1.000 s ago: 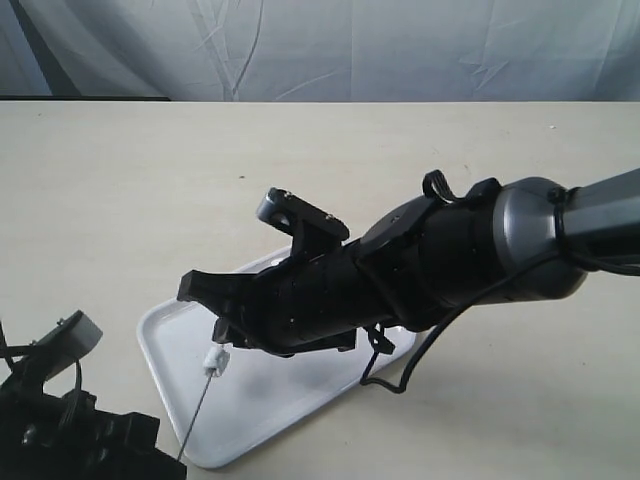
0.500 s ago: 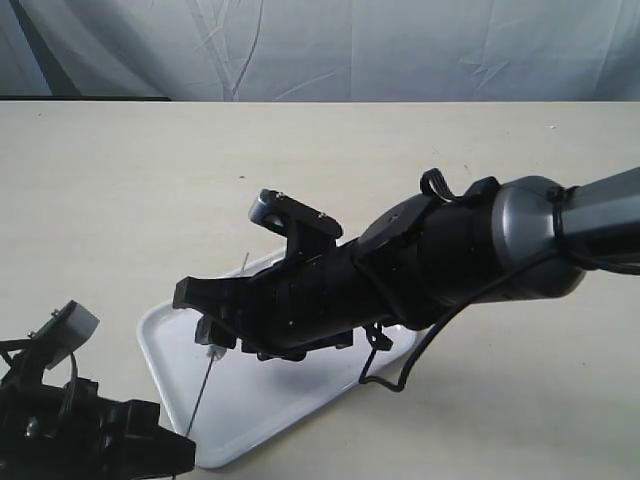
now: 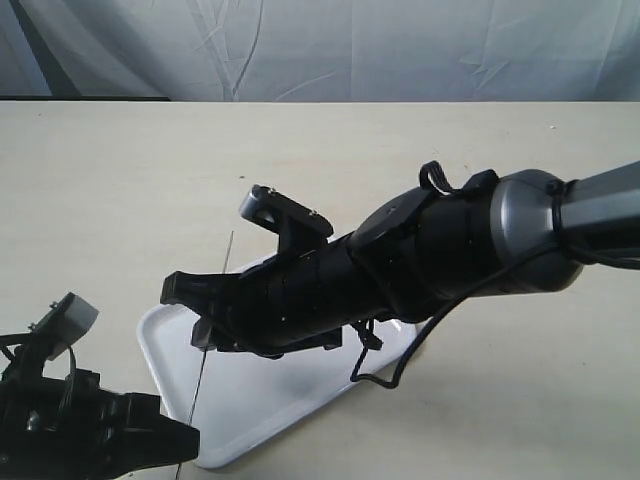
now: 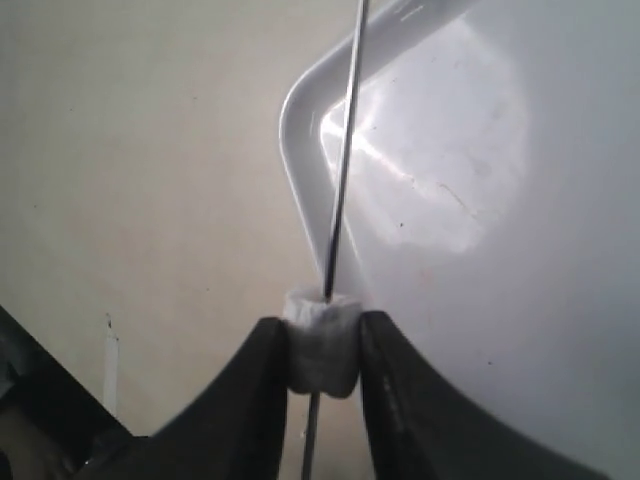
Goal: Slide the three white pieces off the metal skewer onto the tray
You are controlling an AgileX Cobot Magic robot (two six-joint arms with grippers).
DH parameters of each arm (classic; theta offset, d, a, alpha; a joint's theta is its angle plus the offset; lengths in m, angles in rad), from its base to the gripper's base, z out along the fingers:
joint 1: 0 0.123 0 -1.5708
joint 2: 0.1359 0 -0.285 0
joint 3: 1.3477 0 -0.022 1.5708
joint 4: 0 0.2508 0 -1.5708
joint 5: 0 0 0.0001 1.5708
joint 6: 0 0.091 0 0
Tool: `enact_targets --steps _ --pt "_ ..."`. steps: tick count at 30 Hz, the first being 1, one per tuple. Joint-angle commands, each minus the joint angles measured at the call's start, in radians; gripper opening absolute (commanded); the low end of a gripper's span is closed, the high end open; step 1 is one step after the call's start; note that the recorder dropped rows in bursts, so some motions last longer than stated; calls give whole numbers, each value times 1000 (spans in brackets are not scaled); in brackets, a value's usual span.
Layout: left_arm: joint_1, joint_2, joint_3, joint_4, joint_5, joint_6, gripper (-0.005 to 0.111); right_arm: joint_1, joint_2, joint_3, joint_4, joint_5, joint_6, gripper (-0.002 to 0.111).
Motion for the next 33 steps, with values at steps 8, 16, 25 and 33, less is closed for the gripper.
enact_targets --steps 8,16,25,33 --pt "-1 -2 73 -13 85 34 0 -3 -1 -6 -26 -79 -11 24" --pt "-1 -113 174 -61 229 71 0 -3 -1 -6 -59 -199 -14 24" --pt "-1 -155 174 16 323 -60 0 -3 -1 -6 -73 -296 -14 24" --pt "-1 -153 174 75 256 -166 0 -3 -1 -6 -94 -326 -61 27"
